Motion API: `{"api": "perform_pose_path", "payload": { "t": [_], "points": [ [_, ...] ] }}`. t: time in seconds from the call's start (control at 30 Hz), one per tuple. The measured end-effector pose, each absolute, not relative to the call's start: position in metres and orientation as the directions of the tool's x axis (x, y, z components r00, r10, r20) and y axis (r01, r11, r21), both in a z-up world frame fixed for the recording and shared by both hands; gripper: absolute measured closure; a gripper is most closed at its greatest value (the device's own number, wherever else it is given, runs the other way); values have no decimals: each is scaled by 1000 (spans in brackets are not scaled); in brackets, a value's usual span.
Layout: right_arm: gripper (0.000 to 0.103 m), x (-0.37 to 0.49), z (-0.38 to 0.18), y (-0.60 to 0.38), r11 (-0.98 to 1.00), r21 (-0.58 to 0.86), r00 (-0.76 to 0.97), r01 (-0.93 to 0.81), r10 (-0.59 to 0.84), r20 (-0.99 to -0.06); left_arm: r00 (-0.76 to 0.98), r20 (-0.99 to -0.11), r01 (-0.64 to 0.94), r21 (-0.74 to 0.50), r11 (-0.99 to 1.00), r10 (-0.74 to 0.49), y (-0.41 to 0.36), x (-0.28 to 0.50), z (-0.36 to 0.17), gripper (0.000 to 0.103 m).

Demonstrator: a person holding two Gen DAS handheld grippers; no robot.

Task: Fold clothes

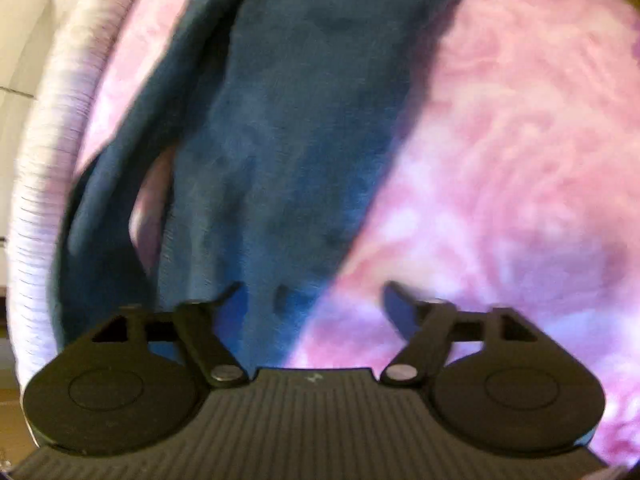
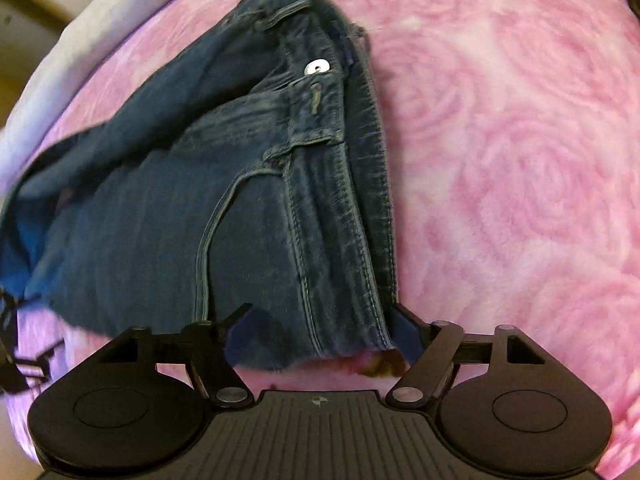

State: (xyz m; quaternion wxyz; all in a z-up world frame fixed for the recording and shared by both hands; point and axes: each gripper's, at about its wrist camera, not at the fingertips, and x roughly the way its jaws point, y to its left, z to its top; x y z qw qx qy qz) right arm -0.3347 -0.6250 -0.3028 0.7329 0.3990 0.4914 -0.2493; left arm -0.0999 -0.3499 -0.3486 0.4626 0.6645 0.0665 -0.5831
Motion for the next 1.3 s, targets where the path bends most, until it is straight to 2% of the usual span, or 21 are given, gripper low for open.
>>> {"api": "perform_pose_path", "payload": {
  "t": [0.1,0.17,0.3,0.4,0.5,0.53,0.57,0.6,0.63,0.73,0.93,1.1,1.2,1.3],
  "points": [
    [28,-343,-306,-627,471,337,396,815,-27,-918,288,-800,587,582,-563,-527,-348,-92,-352,14],
    [28,-349,-306,-627,396,364,415,843,-48,-909,292,-793,589,590,-553,-535,-346,-82,-351,42],
    [28,-358,-305,-624,299,393,429,870,-62,-901,280,-797,573,586,-573,-536,-350,-67,-357,44],
    [28,-368,-306,-617,249,404,433,880,-76,-898,250,-805,558,574,-599,-538,-354,-64,-362,53],
    [28,-369,-311,-619,186,479,497,858,-66,-865,237,-842,595,521,-612,-485,-364,-64,-362,72],
    [28,-370,-312,-620,164,507,522,846,-62,-851,239,-855,592,504,-629,-460,-367,-67,-363,83],
    [32,-370,-314,-622,141,534,546,834,-59,-836,242,-867,584,488,-648,-436,-369,-71,-364,90],
    [58,-370,-315,-623,119,561,569,820,-56,-820,247,-875,588,476,-653,-416,-372,-73,-364,91],
    [65,-370,-317,-624,96,586,592,804,-54,-804,254,-882,598,466,-652,-398,-376,-75,-363,93],
    [76,-362,-307,-632,143,567,574,811,-16,-819,270,-895,627,443,-641,-354,-387,-78,-358,98],
    [79,-380,-256,-662,264,558,569,787,37,-821,233,-913,628,405,-664,-336,-375,-108,-308,101],
    [79,-424,-238,-680,308,493,489,814,95,-867,141,-940,676,320,-664,-310,-349,-175,-259,102],
    [79,-457,-244,-687,325,421,409,847,110,-906,81,-966,691,232,-685,-246,-334,-218,-260,101],
    [74,-472,-258,-692,353,388,374,852,110,-921,76,-979,745,183,-641,-191,-332,-235,-268,98]
  ]
}}
